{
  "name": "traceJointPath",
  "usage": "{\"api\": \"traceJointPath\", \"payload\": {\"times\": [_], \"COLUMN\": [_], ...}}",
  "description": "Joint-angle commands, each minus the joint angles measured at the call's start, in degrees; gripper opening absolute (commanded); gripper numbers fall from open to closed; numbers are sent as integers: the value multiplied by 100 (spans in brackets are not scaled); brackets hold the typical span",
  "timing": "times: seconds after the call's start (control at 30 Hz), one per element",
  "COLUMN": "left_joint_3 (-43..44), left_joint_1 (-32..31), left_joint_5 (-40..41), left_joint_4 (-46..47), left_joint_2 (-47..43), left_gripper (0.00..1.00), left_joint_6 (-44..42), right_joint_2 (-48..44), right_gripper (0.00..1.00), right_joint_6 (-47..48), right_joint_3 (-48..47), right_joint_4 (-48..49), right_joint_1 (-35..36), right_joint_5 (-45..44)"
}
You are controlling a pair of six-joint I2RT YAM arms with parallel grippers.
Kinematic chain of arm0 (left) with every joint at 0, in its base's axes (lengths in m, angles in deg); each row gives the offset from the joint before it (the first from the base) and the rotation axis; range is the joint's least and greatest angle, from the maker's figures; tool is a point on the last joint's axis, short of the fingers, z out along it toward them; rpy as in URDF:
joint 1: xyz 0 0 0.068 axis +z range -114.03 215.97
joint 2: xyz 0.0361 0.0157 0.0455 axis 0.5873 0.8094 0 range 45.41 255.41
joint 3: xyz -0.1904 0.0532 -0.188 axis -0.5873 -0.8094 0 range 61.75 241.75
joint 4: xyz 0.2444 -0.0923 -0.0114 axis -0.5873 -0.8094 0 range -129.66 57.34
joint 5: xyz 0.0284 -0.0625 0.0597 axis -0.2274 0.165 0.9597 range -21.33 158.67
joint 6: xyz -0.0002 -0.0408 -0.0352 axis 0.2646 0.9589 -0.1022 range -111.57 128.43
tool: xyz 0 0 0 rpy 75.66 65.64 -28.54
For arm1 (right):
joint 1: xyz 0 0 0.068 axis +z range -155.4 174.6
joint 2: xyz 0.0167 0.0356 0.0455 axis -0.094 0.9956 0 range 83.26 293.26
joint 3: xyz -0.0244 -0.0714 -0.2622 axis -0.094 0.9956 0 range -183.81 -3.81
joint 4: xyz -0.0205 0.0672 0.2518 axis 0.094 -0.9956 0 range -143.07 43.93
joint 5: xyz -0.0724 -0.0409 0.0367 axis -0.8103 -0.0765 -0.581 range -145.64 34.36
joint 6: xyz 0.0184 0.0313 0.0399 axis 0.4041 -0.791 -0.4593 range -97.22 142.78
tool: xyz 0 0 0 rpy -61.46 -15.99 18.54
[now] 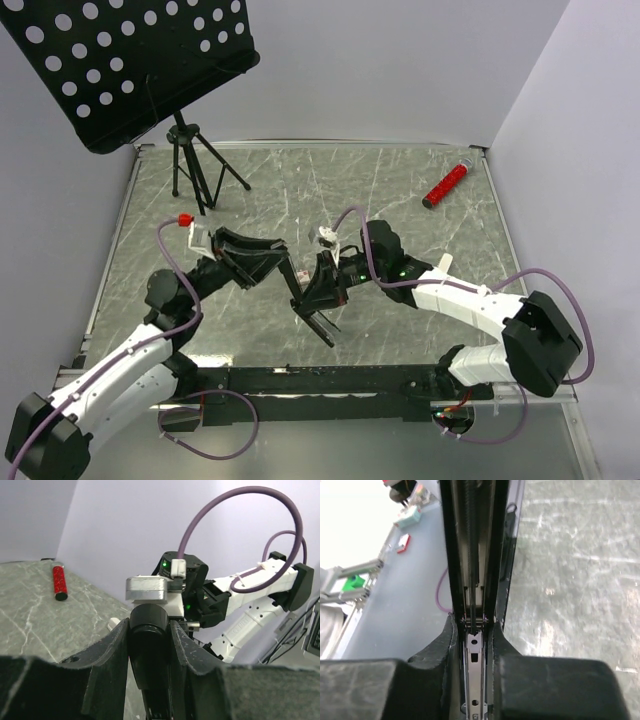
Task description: Load the staples into the stapler
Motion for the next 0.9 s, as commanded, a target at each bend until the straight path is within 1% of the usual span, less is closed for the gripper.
{"api": "traceJointPath", "payload": {"times": [0.0, 0.03, 0.1, 0.13, 0.17, 0.2, 0.23, 0.27, 0.3, 0.37, 0.4, 0.47, 0.5, 0.53, 0.6, 0.63, 0.67, 0.73, 0.77, 0.83, 0.87], "left_joint_3": [-410, -646, -937, -1252, -1394, -1674, -1790, -1895, -2079, -2195, -2221, -2178, -2038, -1950, -1660, -1546, -1423, -1036, -739, -413, -98], "left_joint_1": [-51, -59, -51, -51, -59, -51, -51, -51, -51, -51, -51, -51, -51, -51, -51, -42, -42, -51, -51, -59, -51], "left_joint_5": [593, 788, 1183, 1568, 1755, 1904, 2141, 2248, 2336, 2643, 2783, 3099, 3240, 3633, 4005, 4259, 4696, 5060, 5392, 5675, 6007], "left_joint_4": [336, 221, 19, -43, -122, -262, -367, -482, -761, -1053, -1263, -1895, -2150, -2736, -3266, -3869, -4136, -4638, -5092, -5456, -5788], "left_joint_2": [-557, -654, -969, -1076, -1181, -1374, -1463, -1550, -1708, -1902, -2120, -2341, -2543, -2632, -2869, -2931, -3053, -3151, -3203, -3204, -3204], "left_gripper": [1, 1, 3, 9, 14, 25, 32, 39, 50, 59, 69, 79, 86, 91, 99, 99, 99, 99, 100, 99, 99], "left_joint_6": [-292, -336, -337, -250, -188, -144, -30, 32, 85, 217, 243, 191, 156, 130, 103, 120, 155, 103, 59, -116, -186], "right_joint_2": [-273, -291, -344, -370, -396, -397, -397, -353, -327, -195, -134, 50, 121, 252, 385, 516, 587, 850, 938, 1219, 1334], "right_gripper": [0, 0, 0, 0, 0, 0, 0, 0, 0, 0, 0, 0, 0, 0, 0, 0, 0, 0, 0, 0, 0], "right_joint_6": [350, 457, 702, 756, 809, 957, 1046, 1134, 1239, 1275, 1266, 1440, 1459, 1460, 1407, 1398, 1424, 1433, 1425, 1407, 1416], "right_joint_3": [-137, -172, -260, -269, -287, -356, -401, -453, -532, -585, -638, -699, -752, -779, -805, -814, -875, -972, -1051, -1104, -1235], "right_joint_4": [-918, -1337, -1691, -1884, -2008, -2070, -2480, -2606, -2703, -2870, -2923, -3063, -3081, -3055, -2959, -2906, -2854, -2801, -2748, -2423, -2344], "right_joint_1": [-49, -57, -40, -31, -31, 21, 48, 83, 136, 276, 329, 549, 628, 785, 909, 1040, 1137, 1278, 1435, 1550, 1690], "right_joint_5": [-637, -725, -919, -1094, -1200, -1323, -1628, -1762, -1920, -2272, -2404, -2841, -3001, -3238, -3485, -3582, -3826, -4048, -4257, -4382, -4539]}}
